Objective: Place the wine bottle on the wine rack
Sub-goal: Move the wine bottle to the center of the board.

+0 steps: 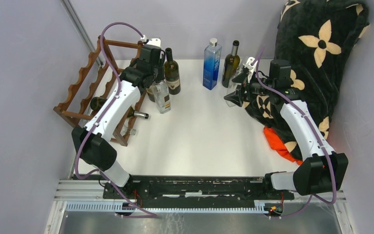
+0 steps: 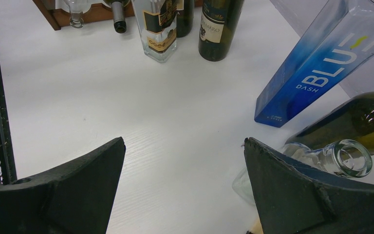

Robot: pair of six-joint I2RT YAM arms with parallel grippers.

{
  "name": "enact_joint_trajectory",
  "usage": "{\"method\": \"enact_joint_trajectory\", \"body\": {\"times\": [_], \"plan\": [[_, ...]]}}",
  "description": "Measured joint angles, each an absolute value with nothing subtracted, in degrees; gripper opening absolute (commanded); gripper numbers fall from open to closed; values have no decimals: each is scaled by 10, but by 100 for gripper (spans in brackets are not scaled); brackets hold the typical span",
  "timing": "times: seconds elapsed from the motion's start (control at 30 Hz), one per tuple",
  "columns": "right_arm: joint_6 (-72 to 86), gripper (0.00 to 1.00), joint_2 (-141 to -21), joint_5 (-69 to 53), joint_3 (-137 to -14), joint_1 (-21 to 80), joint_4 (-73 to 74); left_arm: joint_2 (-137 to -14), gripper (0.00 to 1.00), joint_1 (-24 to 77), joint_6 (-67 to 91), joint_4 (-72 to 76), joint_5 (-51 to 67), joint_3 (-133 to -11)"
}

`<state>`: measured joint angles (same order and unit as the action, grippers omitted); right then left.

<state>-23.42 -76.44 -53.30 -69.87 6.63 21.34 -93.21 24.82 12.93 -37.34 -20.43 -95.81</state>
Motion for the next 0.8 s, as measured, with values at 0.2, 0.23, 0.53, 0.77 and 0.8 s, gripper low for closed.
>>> {"method": "enact_joint_trajectory", "body": {"times": [0.2,0.23,0.53,0.77,0.8], "plan": [[-235,98,-764,-532,-699,66,216,-932,2,248,130,-369,-165,-958],[-236,98,-764,-530,-699,66,218,-932,2,248,129,-366,-152,-958],[-239,98,-764,-523,-699,55,228,-969,2,290,129,-359,-77,-1000],[-239,98,-764,-522,-699,46,235,-1046,2,343,129,-324,-53,-1073],[-239,98,-764,-522,-699,45,235,-1057,2,349,129,-316,-53,-1083]]}}
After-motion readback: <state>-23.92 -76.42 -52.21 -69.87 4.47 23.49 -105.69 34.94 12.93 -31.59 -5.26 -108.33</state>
